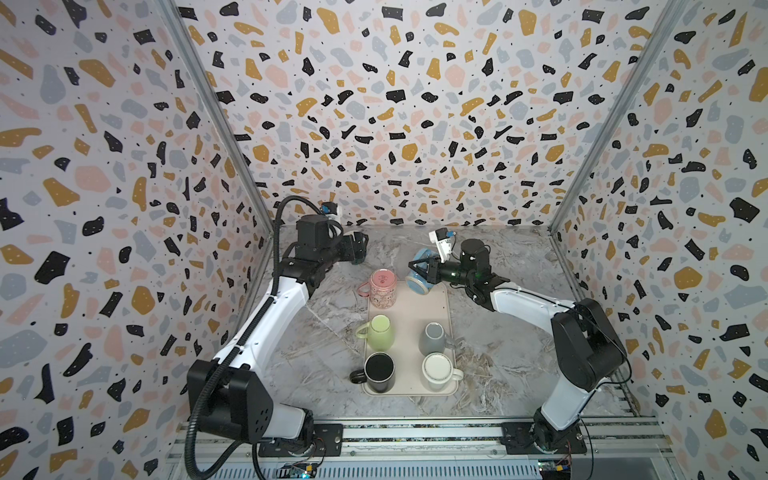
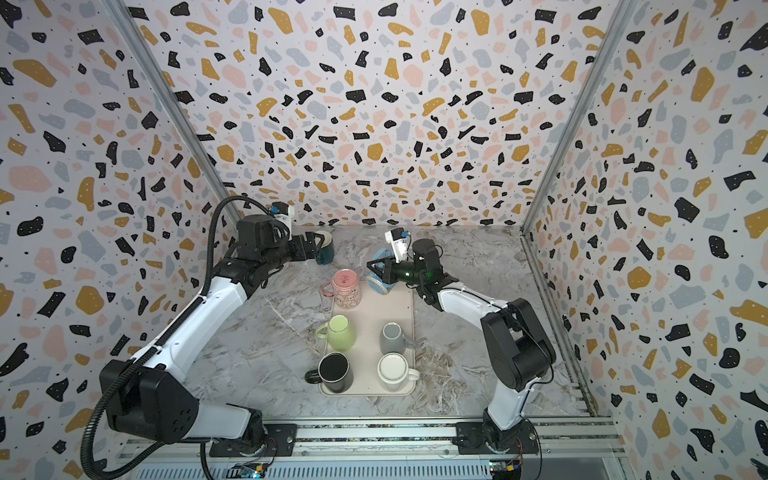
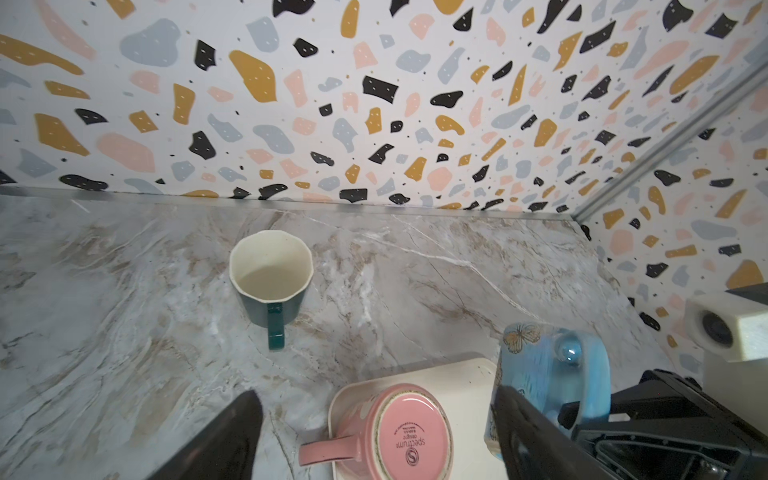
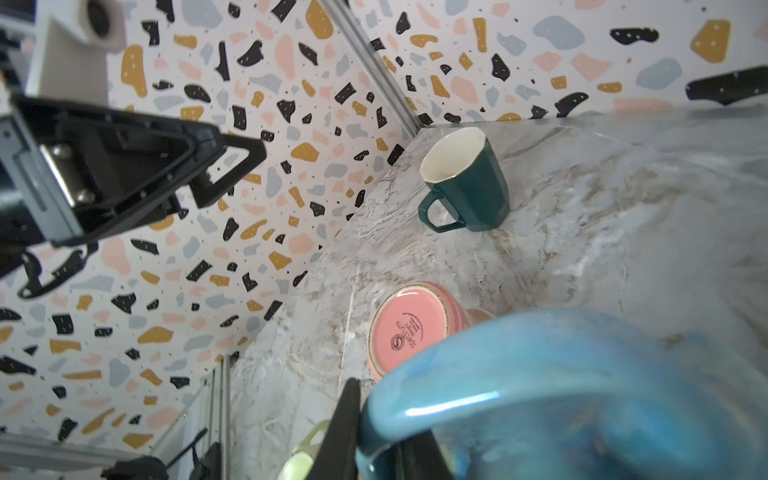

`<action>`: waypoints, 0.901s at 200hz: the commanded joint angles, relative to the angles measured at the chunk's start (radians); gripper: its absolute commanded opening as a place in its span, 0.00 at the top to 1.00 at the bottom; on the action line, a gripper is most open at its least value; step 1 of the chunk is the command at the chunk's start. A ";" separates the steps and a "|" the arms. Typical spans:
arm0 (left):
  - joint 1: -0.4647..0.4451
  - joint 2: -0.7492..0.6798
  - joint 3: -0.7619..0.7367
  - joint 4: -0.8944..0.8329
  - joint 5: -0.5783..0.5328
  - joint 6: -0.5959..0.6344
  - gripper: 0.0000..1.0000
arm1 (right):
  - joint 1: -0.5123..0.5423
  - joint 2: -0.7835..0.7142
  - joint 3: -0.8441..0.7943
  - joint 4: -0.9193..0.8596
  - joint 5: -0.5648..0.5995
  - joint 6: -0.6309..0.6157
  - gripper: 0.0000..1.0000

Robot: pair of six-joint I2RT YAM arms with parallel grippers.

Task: Turn the mug right side up
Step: 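Reach the left gripper toward the light blue mug held by the right gripper, then close the left gripper on the light blue mug while the right gripper holds its handle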

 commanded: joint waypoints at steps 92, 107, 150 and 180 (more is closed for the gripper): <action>-0.045 0.021 0.118 -0.215 0.430 0.147 0.23 | 0.152 -0.202 0.093 -0.310 0.100 -0.707 1.00; -0.058 0.028 0.128 -0.233 0.444 0.162 0.25 | 0.163 -0.204 0.106 -0.331 0.109 -0.734 1.00; -0.086 0.064 0.163 -0.290 0.475 0.190 0.29 | 0.180 -0.204 0.124 -0.350 0.121 -0.780 1.00; -0.100 0.087 0.172 -0.300 0.504 0.192 0.31 | 0.189 -0.195 0.137 -0.366 0.126 -0.802 1.00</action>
